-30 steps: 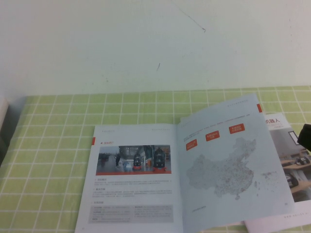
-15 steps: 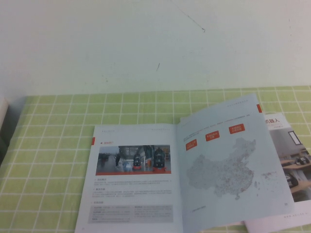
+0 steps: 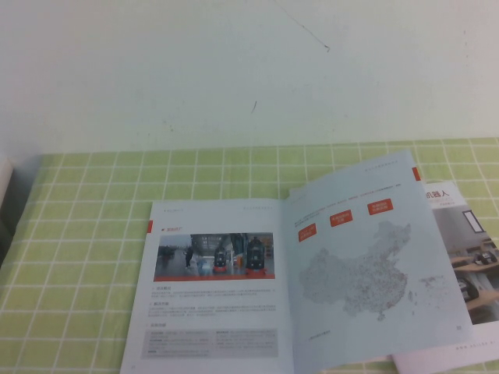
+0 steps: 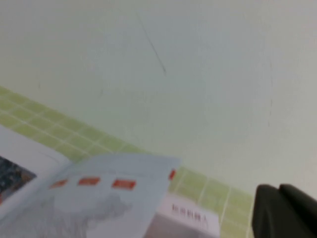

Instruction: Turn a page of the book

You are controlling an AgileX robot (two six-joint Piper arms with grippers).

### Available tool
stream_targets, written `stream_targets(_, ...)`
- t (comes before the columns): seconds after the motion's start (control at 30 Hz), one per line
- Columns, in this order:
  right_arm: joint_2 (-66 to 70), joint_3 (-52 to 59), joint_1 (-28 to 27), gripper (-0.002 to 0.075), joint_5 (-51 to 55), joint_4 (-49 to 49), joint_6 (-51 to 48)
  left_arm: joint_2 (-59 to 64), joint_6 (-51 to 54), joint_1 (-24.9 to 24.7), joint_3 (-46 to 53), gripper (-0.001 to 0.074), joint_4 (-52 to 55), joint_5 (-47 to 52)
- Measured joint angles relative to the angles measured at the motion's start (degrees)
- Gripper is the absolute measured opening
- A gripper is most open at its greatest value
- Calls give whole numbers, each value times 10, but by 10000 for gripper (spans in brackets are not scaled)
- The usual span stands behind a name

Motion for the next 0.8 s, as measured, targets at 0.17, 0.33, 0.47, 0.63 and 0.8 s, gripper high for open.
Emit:
stream_targets(0.17,-84,48,-32,-2,58,-457,500,0,1,0,0,-4,0,0)
stream_targets(0.33,-185,116,-70,-2,76,-638,699,0,1,0,0,-4,0,0)
stream_targets(0.47,-236,183,-80,-3,38,-653,723,0,1,0,0,-4,0,0)
stream_targets(0.63,-259,226,-81,-3,34,-653,727,0,1,0,0,-4,0,0)
stream_targets(0.8,-259,225,-81,-3,62,-647,727,0,1,0,0,-4,0,0)
